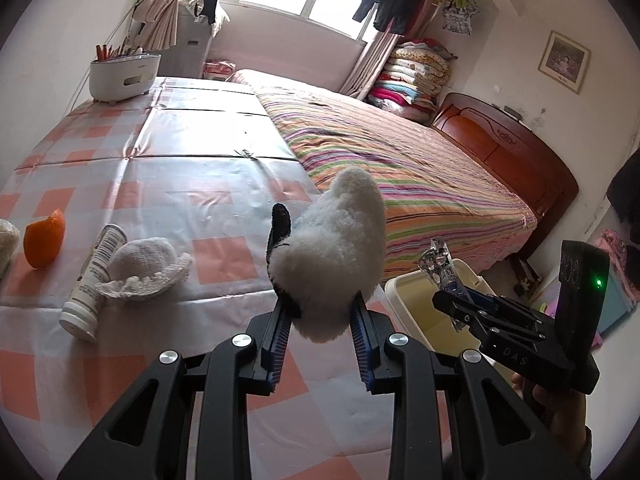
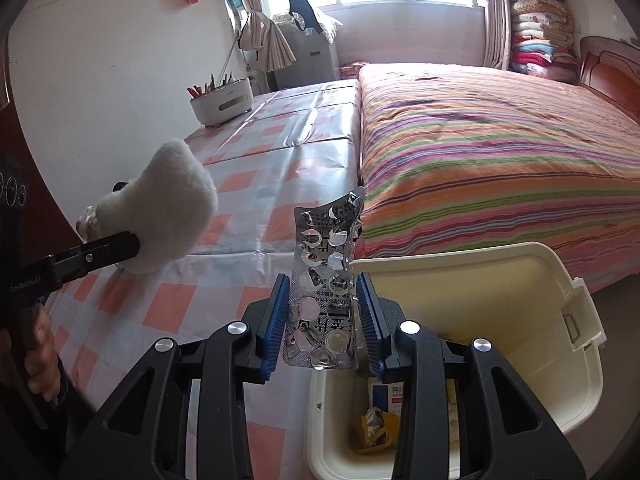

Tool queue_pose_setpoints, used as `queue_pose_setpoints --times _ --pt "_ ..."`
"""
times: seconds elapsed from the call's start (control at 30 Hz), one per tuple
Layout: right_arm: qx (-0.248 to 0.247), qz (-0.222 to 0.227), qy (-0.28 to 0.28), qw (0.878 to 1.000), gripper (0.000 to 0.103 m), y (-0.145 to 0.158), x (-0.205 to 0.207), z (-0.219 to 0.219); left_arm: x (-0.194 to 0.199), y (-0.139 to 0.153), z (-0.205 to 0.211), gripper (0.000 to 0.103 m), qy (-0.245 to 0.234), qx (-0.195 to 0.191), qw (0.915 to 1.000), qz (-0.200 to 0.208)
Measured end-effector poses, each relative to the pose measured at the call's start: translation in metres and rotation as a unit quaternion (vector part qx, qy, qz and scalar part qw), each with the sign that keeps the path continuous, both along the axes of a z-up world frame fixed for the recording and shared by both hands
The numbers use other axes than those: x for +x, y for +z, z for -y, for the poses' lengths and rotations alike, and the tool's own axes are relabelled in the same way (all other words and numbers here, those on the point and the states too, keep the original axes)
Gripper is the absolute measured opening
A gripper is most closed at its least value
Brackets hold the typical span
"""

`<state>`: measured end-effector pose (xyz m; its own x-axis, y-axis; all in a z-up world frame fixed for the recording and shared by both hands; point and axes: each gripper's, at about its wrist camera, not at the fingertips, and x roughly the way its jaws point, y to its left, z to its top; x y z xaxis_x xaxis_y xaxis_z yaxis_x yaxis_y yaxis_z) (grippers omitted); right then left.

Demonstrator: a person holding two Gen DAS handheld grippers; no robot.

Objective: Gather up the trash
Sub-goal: 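Lift and carry the blister pack and plush toy toward the cream bin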

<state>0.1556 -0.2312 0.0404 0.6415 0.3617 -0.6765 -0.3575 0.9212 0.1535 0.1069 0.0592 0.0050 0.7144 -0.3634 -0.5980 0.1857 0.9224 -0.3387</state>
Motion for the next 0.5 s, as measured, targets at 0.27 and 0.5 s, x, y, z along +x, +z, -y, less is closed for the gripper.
queue_pose_setpoints --times 0.27,0.5 --pt "0.009 0.006 -0.038 0.999 0.034 0.001 -0.006 0.039 0.0 0.001 0.041 0.028 -0.039 0.01 0.9992 0.0" --pt "0.015 0.005 -0.064 0.998 0.034 -0.001 -0.011 0.064 0.001 0.002 0.072 0.028 -0.063 0.017 0.9978 -0.002"
